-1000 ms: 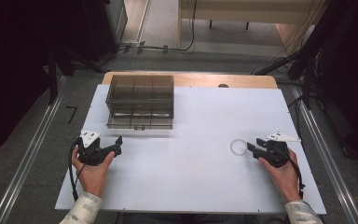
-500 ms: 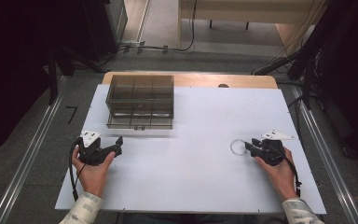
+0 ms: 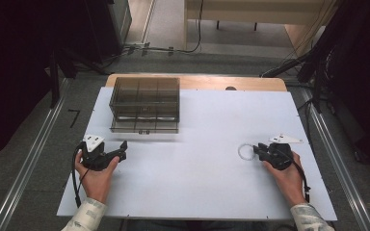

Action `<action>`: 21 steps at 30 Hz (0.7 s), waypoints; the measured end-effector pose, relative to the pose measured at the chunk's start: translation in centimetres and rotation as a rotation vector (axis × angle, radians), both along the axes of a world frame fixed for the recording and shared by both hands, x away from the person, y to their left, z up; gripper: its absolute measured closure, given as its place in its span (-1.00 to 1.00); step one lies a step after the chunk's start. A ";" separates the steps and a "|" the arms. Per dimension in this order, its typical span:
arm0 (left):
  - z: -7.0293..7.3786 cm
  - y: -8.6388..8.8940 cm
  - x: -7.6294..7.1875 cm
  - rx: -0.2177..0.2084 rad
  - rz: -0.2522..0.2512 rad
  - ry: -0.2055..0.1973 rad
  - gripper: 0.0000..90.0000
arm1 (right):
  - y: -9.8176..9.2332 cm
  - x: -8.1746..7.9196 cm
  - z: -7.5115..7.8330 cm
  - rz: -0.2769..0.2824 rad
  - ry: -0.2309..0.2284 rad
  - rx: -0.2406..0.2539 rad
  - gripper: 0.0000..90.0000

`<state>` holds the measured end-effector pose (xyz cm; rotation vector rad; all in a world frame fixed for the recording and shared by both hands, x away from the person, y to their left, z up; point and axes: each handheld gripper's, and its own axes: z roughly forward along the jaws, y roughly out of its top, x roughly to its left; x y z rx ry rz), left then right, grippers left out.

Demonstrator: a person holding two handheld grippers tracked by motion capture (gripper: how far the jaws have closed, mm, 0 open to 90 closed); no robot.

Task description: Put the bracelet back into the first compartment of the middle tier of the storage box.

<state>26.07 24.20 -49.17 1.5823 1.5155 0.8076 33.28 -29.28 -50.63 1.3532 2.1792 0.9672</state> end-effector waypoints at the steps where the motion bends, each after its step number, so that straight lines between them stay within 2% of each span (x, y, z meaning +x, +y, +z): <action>1: 0.0 0.0 0.0 0.001 0.000 0.000 -0.78 | 0.2 0.0 0.0 -0.002 -0.006 -0.014 0.64; 10: 0.0 -0.2 0.0 0.001 -0.002 0.000 -0.78 | 0.8 0.1 0.0 -0.027 0.008 -0.018 0.83; 12: 0.0 -0.2 0.1 0.001 -0.004 0.002 -0.78 | 0.9 0.1 0.0 -0.037 0.013 -0.014 0.85; 16: -0.1 -0.3 0.1 0.004 -0.010 0.005 -0.78 | 0.6 0.2 0.0 -0.054 0.034 0.023 0.86; 21: 0.0 -0.4 0.1 0.005 -0.011 0.004 -0.78 | 0.8 0.3 0.2 -0.059 0.042 0.013 0.88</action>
